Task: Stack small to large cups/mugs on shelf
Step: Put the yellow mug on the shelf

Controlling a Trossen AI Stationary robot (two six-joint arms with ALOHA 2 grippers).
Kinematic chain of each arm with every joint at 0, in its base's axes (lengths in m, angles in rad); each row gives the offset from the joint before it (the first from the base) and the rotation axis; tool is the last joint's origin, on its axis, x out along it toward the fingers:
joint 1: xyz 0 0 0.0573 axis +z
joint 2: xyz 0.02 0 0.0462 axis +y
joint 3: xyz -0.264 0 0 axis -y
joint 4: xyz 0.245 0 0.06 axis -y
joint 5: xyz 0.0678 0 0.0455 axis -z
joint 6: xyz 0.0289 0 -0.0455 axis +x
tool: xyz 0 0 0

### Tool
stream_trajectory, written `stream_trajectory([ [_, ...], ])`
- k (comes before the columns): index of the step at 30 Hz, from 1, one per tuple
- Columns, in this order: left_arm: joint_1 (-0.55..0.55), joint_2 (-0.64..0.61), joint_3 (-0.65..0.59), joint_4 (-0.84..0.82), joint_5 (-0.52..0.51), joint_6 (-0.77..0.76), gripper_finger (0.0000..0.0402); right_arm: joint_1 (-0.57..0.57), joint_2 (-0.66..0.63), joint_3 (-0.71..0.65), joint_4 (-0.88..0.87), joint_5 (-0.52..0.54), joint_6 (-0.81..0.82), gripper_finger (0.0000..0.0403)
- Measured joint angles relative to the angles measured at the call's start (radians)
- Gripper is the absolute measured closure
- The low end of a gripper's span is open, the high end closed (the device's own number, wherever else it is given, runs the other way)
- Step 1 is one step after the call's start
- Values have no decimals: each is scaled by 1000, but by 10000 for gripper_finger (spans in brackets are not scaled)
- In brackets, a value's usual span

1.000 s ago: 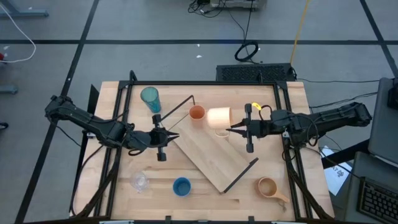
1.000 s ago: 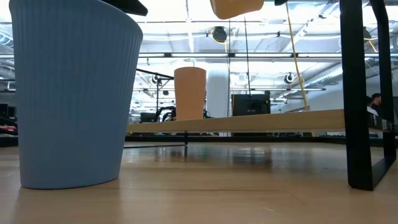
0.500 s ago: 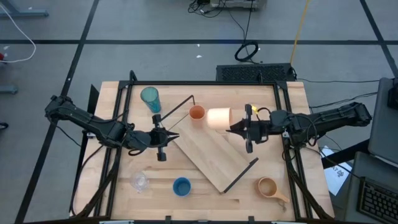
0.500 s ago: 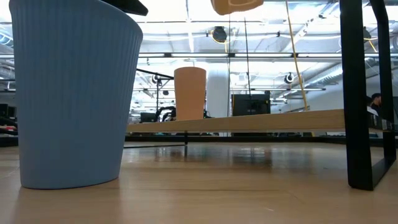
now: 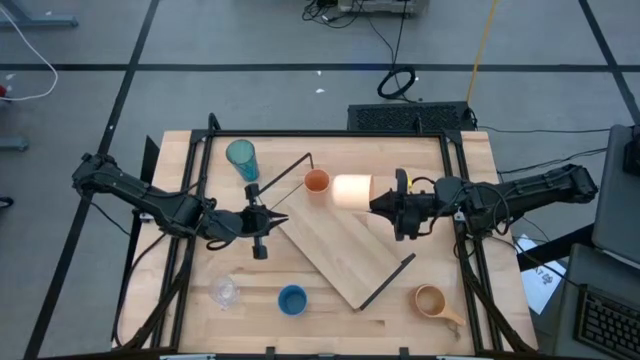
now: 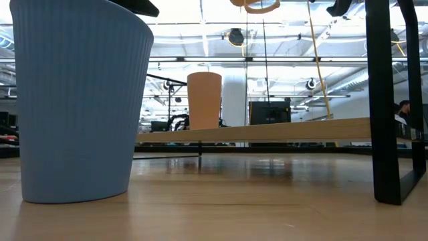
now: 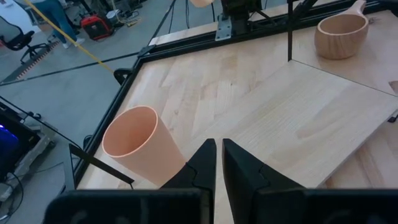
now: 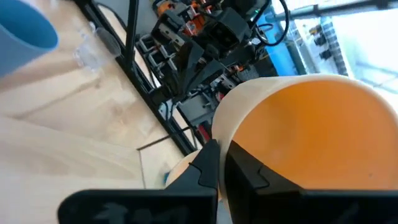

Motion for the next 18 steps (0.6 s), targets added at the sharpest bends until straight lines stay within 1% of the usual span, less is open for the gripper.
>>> stream_trajectory([
  [6, 0, 0, 0, 0, 0, 0, 371, 0, 0, 0, 0, 4, -108, 402],
  [18, 0, 0, 0, 0, 0, 0, 371, 0, 0, 0, -1, 5, -104, 402],
])
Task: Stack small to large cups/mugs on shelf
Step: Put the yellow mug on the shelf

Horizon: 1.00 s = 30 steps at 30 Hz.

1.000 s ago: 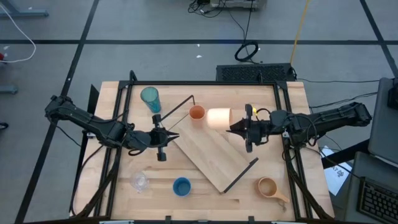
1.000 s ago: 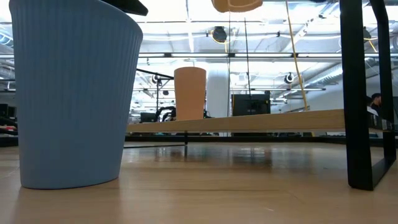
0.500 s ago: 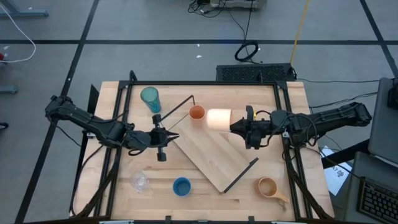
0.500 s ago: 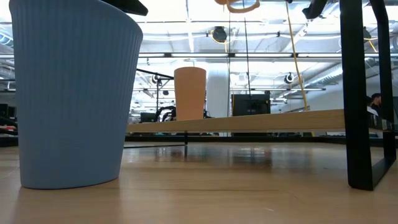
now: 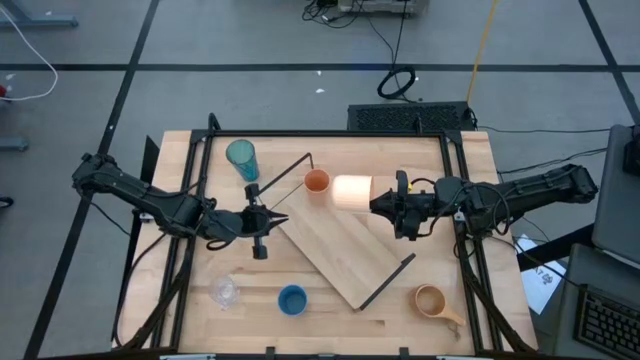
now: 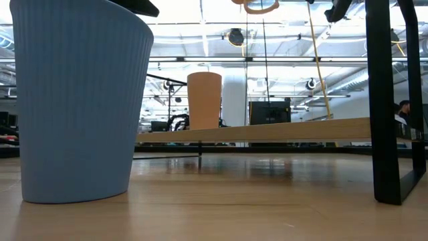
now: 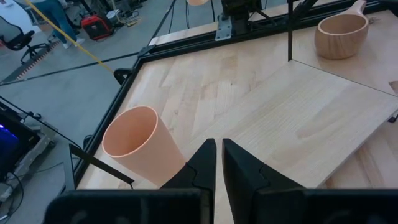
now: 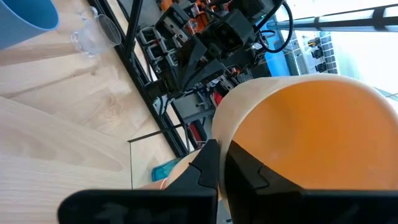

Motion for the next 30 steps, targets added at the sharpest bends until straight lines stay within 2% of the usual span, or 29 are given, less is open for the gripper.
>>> stream_trajectory([
  [15, 0, 0, 0, 0, 0, 0, 371, 0, 0, 0, 1, 1, 151, 402],
  [30, 0, 0, 0, 0, -1, 0, 371, 0, 0, 1, 2, 1, 543, 402],
])
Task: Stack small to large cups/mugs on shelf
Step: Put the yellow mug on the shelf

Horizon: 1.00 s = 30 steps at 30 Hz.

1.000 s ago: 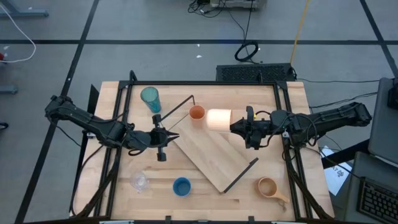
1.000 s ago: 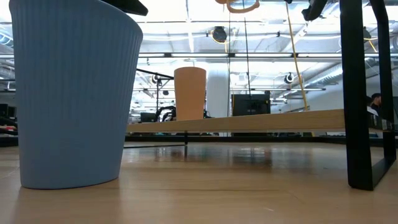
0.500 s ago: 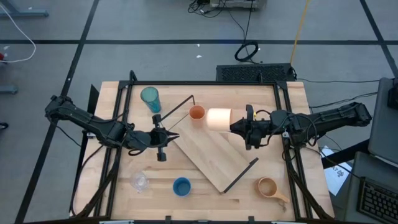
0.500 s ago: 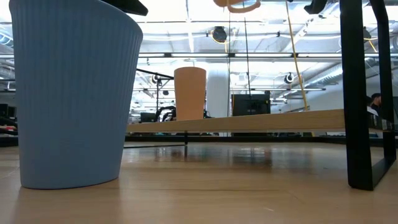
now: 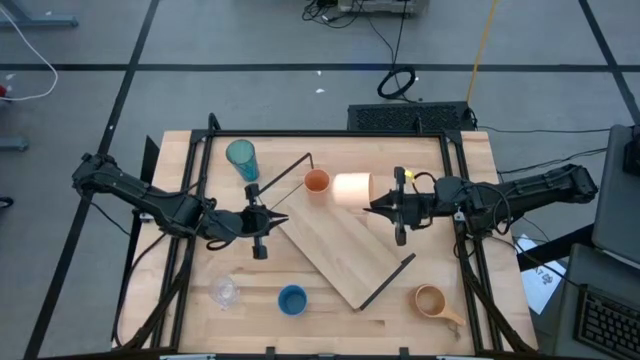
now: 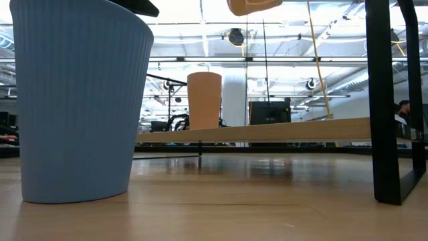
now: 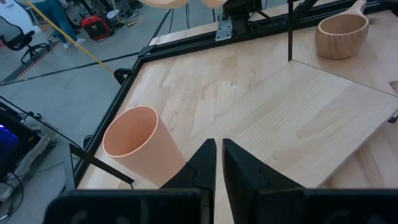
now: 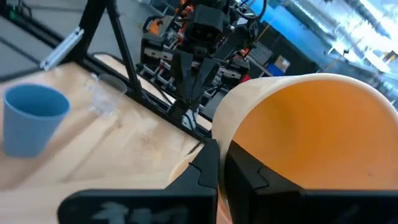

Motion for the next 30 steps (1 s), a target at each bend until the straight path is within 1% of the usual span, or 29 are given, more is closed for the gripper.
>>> stream_trajectory([
  [13, 0, 0, 0, 1, 0, 0, 371, 0, 0, 0, 1, 1, 317, 402],
  [21, 0, 0, 0, 1, 0, 0, 371, 0, 0, 0, 1, 1, 446, 402],
  [26, 0, 0, 0, 1, 0, 0, 371, 0, 0, 0, 1, 32, 479, 402],
  [30, 0, 0, 0, 2, -1, 0, 371, 0, 1, 6, -1, 34, 456, 402],
])
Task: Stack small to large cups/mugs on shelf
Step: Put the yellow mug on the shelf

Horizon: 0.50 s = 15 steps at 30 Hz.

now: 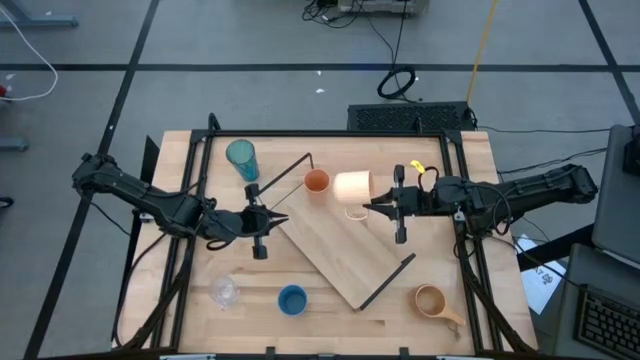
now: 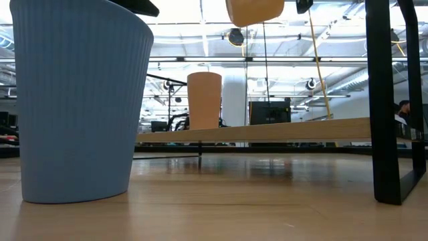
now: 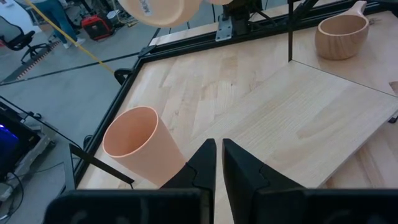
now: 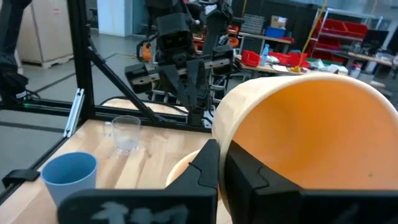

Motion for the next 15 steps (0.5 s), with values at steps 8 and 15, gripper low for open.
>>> stream_trajectory([
  [8, 0, 0, 0, 14, 0, 3, 371, -1, 80, 205, -279, 1, -160, 402],
  [15, 0, 0, 0, 14, 1, 3, 371, -1, 202, 452, -616, -12, -377, 402],
])
